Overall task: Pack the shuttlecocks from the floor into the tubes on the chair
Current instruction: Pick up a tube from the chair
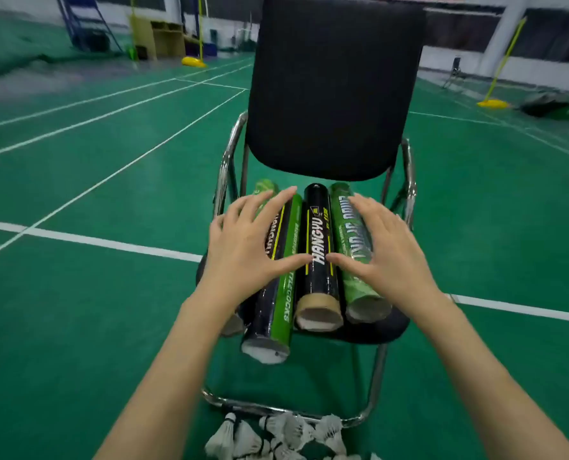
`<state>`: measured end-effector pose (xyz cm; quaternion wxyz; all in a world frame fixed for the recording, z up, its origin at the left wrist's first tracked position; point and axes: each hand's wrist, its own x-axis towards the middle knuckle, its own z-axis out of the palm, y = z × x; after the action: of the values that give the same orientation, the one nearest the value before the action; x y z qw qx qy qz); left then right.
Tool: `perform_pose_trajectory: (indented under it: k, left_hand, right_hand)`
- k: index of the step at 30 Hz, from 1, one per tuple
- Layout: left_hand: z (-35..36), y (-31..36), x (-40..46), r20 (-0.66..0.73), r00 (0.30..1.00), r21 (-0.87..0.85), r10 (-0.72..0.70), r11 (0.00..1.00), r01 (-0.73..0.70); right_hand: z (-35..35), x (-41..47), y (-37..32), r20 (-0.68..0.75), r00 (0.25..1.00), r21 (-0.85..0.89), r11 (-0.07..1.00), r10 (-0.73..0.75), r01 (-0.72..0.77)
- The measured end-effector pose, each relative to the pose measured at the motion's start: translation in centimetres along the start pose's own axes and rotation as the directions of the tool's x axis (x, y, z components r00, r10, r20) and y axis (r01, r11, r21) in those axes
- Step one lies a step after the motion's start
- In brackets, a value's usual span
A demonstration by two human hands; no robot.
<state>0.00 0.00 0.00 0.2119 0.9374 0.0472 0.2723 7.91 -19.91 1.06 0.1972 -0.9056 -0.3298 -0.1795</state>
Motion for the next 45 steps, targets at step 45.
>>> perform_pose_trajectory:
  k: [45]
  left_hand:
    - [3.5, -0.4, -10.9, -0.085, 0.96, 0.099, 0.268, 0.961, -0.26]
  right_hand:
    - [8.0, -8.9, 3.9, -0.265, 0.957, 0.178, 0.981, 0.118, -0.072]
